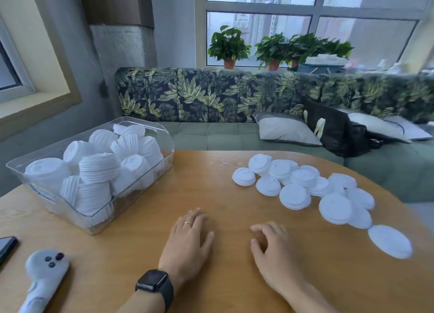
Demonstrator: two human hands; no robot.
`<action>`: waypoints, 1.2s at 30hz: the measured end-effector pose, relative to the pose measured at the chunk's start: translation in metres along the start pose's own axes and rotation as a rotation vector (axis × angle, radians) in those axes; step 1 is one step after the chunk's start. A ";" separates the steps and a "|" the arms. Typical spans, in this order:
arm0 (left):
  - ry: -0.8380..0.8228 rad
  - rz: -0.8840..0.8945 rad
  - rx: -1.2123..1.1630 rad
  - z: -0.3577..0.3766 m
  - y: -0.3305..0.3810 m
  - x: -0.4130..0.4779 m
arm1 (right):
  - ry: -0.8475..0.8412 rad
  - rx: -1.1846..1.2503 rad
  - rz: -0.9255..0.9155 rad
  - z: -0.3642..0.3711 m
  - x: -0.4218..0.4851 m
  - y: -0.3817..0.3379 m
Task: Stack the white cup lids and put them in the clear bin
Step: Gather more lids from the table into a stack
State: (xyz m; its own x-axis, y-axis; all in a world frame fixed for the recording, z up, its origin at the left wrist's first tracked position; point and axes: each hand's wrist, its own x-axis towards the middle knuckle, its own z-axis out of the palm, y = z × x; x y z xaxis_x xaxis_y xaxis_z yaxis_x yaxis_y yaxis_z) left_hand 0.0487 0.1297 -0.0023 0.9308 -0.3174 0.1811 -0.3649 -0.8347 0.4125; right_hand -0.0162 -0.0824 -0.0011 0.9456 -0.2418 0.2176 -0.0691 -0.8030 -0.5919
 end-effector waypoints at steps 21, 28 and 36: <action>0.000 0.075 0.014 0.048 0.053 0.128 | -0.126 -0.306 -0.076 -0.020 0.045 0.037; -0.058 0.049 -0.019 0.066 0.053 0.191 | -0.178 -0.277 -0.099 -0.016 0.056 0.038; 0.020 0.107 -0.010 0.070 0.053 0.205 | -0.180 -0.282 -0.113 -0.014 0.059 0.037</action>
State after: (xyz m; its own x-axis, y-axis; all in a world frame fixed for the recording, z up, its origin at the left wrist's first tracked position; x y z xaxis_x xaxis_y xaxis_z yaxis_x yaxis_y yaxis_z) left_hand 0.2215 -0.0111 -0.0056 0.8861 -0.3950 0.2425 -0.4622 -0.7922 0.3984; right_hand 0.0326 -0.1340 0.0008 0.9914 -0.0628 0.1146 -0.0218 -0.9442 -0.3287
